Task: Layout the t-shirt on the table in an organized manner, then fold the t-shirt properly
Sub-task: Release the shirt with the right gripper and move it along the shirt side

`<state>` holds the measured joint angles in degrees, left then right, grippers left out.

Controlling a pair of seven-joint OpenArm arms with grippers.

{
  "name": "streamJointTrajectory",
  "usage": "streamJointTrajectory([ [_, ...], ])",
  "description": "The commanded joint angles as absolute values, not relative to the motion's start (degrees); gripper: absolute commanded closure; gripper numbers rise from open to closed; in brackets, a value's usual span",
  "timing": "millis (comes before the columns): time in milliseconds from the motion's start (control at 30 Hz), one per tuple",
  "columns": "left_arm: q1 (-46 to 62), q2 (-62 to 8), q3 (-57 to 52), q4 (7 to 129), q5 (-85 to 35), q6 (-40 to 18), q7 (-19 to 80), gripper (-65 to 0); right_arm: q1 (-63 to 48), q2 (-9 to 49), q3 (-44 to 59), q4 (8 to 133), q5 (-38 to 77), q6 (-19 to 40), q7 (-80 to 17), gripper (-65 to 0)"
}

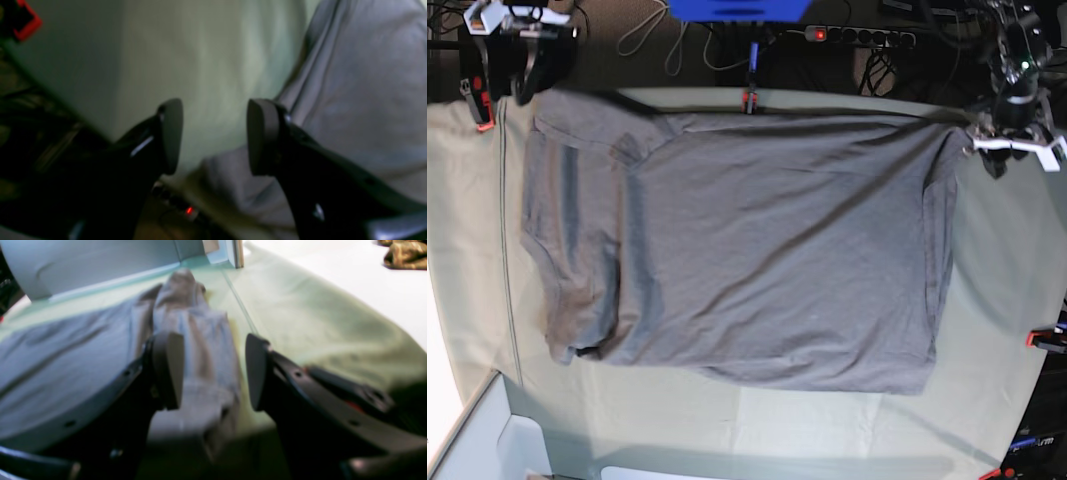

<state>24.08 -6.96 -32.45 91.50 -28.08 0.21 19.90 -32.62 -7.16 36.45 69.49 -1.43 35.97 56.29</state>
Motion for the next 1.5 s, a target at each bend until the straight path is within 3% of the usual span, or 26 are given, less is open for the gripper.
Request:
streamJointTrajectory([
  [0,23.52,-7.60,-32.92,92.00,-28.18,0.22,18.59,-30.2,-32.40,-6.81,36.70,69.85,-1.10,35.91,57.27,-30.6],
  [600,26.59,-6.20,-33.01,91.56,-28.09,0.22,18.59,-30.2,-11.91,-3.21,36.09,69.49,-0.84,36.09,37.41,-30.6],
  [733,27.21,-4.62,-33.01,91.56,-27.82,0.22,18.59,-30.2,-8.40,-3.21,36.09,69.49,-0.84,40.00,32.31,-30.4],
  [1467,26.77,-3.47,-32.57,91.47,-28.09,0.22,18.59,-30.2,5.93,2.51,31.34,69.58,-0.84,40.00,-1.71,-30.7],
])
